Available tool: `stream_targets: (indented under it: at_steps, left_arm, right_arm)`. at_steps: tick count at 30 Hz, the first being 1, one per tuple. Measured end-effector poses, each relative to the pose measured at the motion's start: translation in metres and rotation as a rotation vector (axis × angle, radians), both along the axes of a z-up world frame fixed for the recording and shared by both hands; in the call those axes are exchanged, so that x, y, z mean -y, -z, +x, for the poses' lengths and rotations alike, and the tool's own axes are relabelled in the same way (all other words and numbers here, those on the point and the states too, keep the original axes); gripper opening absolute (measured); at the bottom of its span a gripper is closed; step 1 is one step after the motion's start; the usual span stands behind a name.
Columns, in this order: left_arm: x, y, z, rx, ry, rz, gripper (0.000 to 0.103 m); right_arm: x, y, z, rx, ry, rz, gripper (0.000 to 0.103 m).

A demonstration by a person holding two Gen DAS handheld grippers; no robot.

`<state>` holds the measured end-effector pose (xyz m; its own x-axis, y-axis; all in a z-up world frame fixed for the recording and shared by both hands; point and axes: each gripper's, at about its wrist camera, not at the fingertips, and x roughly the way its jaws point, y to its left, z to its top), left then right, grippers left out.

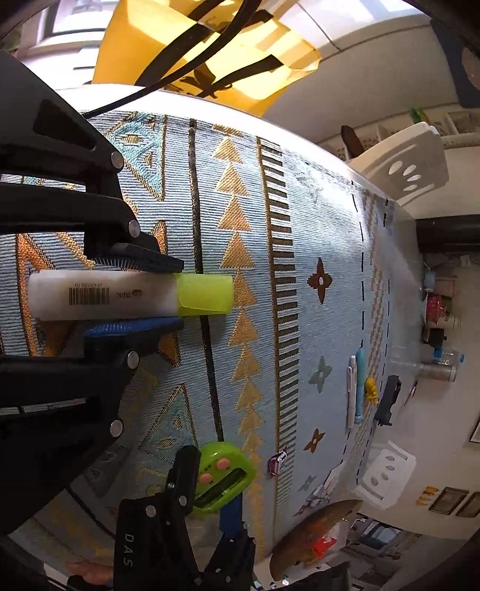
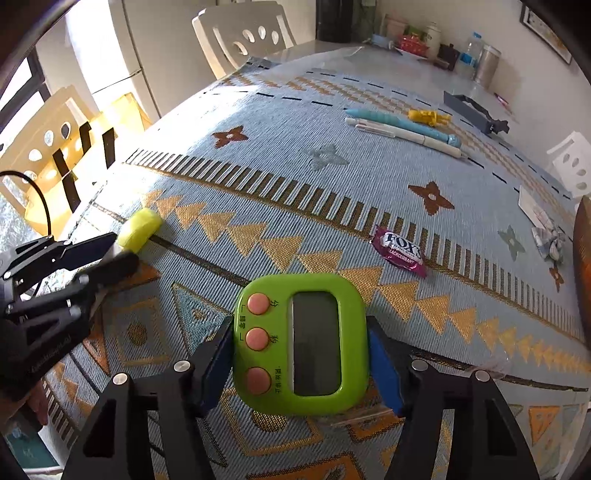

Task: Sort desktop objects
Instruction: 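Carry highlighter and timer over the golden basket and open both grippers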

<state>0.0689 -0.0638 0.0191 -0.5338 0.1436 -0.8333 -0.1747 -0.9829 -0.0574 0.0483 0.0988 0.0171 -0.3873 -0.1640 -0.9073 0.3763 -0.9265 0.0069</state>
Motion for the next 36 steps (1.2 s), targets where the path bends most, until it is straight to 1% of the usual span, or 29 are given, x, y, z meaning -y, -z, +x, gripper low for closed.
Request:
stream_targets:
  at_steps: [5,11,14,20,26,32,36]
  left_arm:
    - [-0.01,-0.018,0.0,0.002,0.004,0.054,0.021]
    - [-0.047,-0.054,-0.009,-0.047,0.058,0.051,0.021]
    - [-0.072,-0.073,-0.016,-0.07,0.091,0.045,0.021]
    - [-0.123,-0.1,-0.03,-0.1,0.155,0.052,0.021]
    - [-0.184,-0.117,-0.044,-0.121,0.243,0.053,0.021]
    - [-0.252,-0.134,-0.058,-0.147,0.344,0.059,0.021]
    - [-0.302,-0.145,-0.07,-0.169,0.41,0.069,0.021]
  right_arm:
    - [-0.012,-0.009,0.001,0.035,0.026,-0.08,0.065]
    - [-0.043,-0.041,0.001,0.007,0.076,-0.138,0.065]
    - [-0.067,-0.061,0.001,-0.019,0.112,-0.158,0.065]
    - [-0.126,-0.094,-0.001,-0.058,0.195,-0.171,0.065]
    - [-0.188,-0.122,-0.005,-0.114,0.279,-0.177,0.065]
    - [-0.259,-0.149,-0.009,-0.185,0.38,-0.181,0.065]
    - [-0.307,-0.163,-0.015,-0.228,0.441,-0.165,0.065]
